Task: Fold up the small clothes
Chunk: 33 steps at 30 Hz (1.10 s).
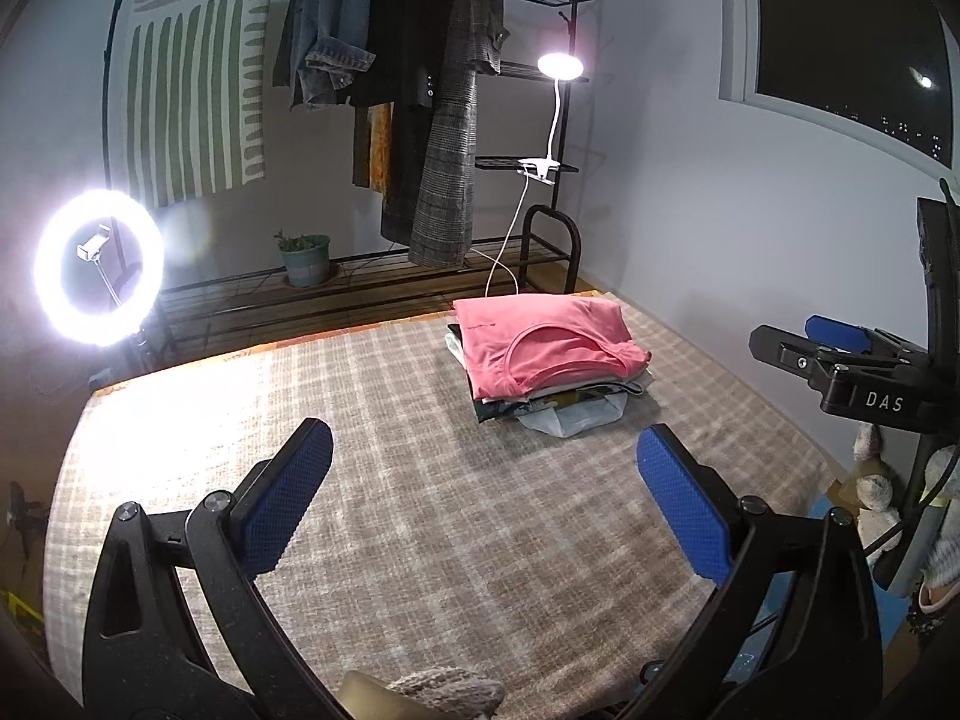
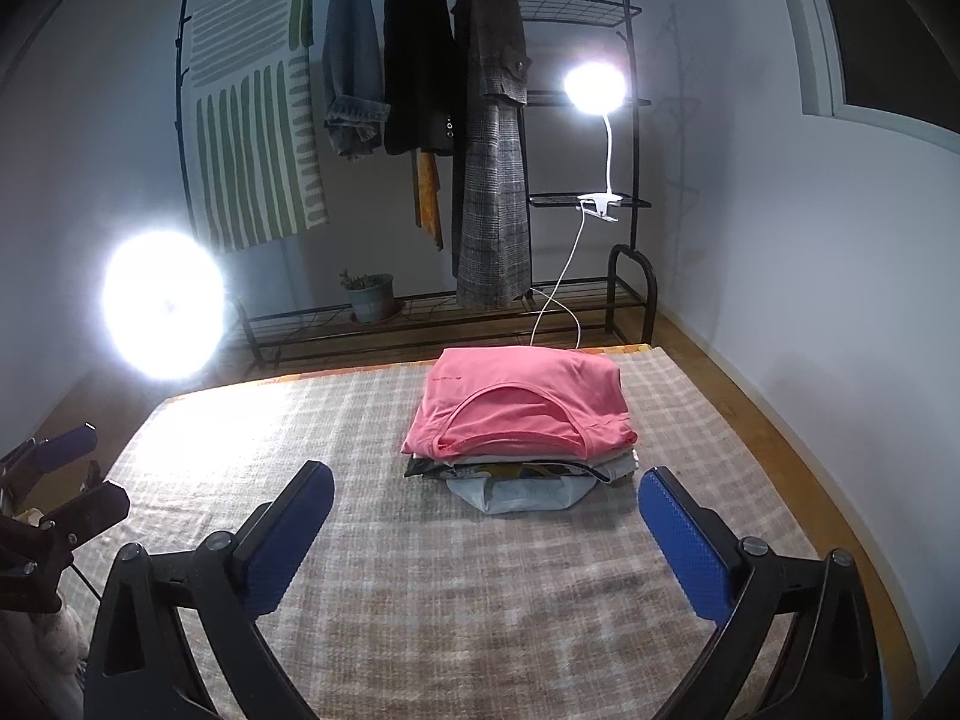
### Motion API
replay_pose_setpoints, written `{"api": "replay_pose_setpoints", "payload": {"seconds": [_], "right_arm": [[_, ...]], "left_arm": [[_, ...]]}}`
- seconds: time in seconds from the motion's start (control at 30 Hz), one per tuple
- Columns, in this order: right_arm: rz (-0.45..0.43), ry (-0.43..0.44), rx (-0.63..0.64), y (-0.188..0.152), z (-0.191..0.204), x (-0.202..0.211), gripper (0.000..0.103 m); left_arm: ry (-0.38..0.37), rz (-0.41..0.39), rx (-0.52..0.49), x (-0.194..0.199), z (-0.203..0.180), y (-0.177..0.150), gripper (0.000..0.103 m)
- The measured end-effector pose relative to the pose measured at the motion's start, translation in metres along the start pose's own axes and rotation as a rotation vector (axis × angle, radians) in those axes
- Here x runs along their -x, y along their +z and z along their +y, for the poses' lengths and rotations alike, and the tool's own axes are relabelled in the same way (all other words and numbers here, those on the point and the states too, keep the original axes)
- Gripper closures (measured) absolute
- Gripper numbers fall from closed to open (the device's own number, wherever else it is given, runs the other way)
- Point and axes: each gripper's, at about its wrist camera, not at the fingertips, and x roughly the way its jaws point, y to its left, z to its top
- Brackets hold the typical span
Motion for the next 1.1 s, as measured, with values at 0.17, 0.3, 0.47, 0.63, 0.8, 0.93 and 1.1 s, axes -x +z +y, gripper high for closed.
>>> {"api": "replay_pose_setpoints", "payload": {"seconds": [0.17,0.3,0.47,0.63,0.8,0.93,1.1], "right_arm": [[-0.005,-0.002,0.010,0.000,0.002,0.001,0.000],[-0.006,0.005,0.013,0.000,0.006,0.001,0.000],[-0.013,0.009,0.012,0.001,0.009,0.004,0.000],[-0.013,0.010,0.012,0.000,0.009,0.005,0.000],[-0.014,0.011,0.015,0.001,0.011,0.007,0.000],[-0.017,0.013,0.015,0.001,0.013,0.008,0.000],[-0.016,0.010,0.017,0.000,0.013,0.008,0.000]], "left_arm": [[0.002,-0.002,-0.005,0.001,0.000,0.000,0.000],[0.000,-0.006,-0.002,0.003,0.002,0.001,0.000],[0.003,-0.010,-0.004,0.005,0.002,0.002,0.000],[-0.002,-0.014,-0.006,0.008,0.001,0.004,0.000],[-0.001,-0.017,-0.011,0.010,0.000,0.004,0.000],[-0.004,-0.019,-0.013,0.012,-0.001,0.005,0.000],[-0.005,-0.022,-0.016,0.013,-0.002,0.006,0.000]]}}
